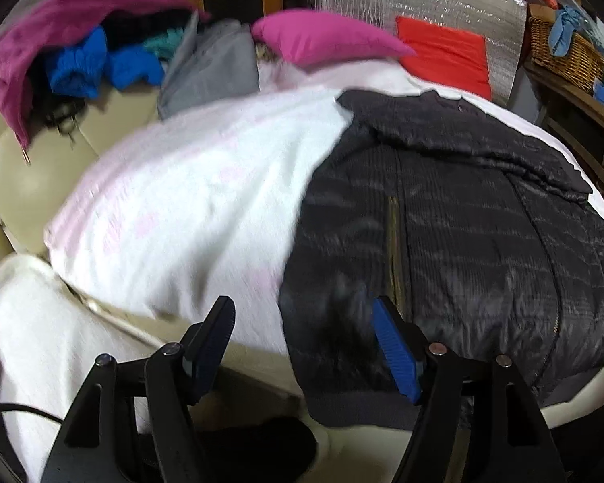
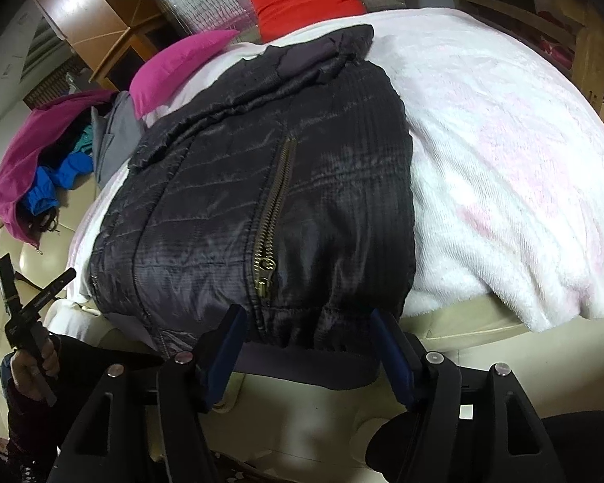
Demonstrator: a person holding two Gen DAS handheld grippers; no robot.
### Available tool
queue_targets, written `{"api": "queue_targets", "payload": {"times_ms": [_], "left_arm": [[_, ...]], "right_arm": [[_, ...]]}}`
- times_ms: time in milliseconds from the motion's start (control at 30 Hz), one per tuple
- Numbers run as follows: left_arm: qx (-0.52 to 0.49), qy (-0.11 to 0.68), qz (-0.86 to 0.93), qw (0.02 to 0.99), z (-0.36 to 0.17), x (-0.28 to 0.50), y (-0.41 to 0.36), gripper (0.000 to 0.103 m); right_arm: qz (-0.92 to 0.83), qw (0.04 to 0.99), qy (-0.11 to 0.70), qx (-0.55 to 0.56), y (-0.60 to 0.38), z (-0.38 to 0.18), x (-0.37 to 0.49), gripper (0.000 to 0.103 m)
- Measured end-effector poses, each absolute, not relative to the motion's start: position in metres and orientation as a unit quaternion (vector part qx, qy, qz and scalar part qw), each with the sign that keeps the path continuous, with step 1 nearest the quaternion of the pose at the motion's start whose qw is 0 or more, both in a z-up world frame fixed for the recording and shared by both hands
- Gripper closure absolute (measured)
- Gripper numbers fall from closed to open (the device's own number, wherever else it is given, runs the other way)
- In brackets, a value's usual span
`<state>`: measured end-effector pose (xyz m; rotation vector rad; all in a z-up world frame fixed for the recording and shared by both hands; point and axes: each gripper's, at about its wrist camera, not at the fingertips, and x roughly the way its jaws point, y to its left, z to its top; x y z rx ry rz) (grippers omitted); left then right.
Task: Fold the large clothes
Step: 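Lift the hem with both tools and fold it toward the collar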
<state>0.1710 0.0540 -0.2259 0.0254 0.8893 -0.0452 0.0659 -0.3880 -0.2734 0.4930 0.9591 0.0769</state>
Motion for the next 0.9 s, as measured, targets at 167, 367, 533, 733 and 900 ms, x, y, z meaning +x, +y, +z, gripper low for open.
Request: {"api": "queue_targets", "payload": {"times_ms": [167, 367, 533, 733, 900], "left_arm": [[-0.084, 0.503, -0.044, 0.859, -0.255, 0.171, 0.067, 0.025], [-0.113, 0.557, -0.074, 0.819, -0.282, 0.172, 0.066, 0.024], [-0.097, 0.581, -0.072, 0.805, -0.299, 0.174, 0.061, 0.024], [-0.103, 0.573, -0.064, 0.811, -0.304, 0.183, 0.063, 0.018], [-0.112, 0.569, -0.076, 0.811, -0.308, 0.183, 0.067, 0.025]], "right_arm": [[0.029, 0.850, 0.475, 0.224, -0.385, -0.287, 0.070, 0.033], [0.033, 0.834, 0.509, 0.210, -0.382, -0.311, 0.076, 0.028], [0.050, 0.821, 0.535, 0.193, -0.373, -0.332, 0.087, 0.028], [0.055, 0.821, 0.539, 0.179, -0.362, -0.343, 0.098, 0.026], [0.061, 0.829, 0.524, 0.187, -0.366, -0.332, 0.088, 0.067]]}}
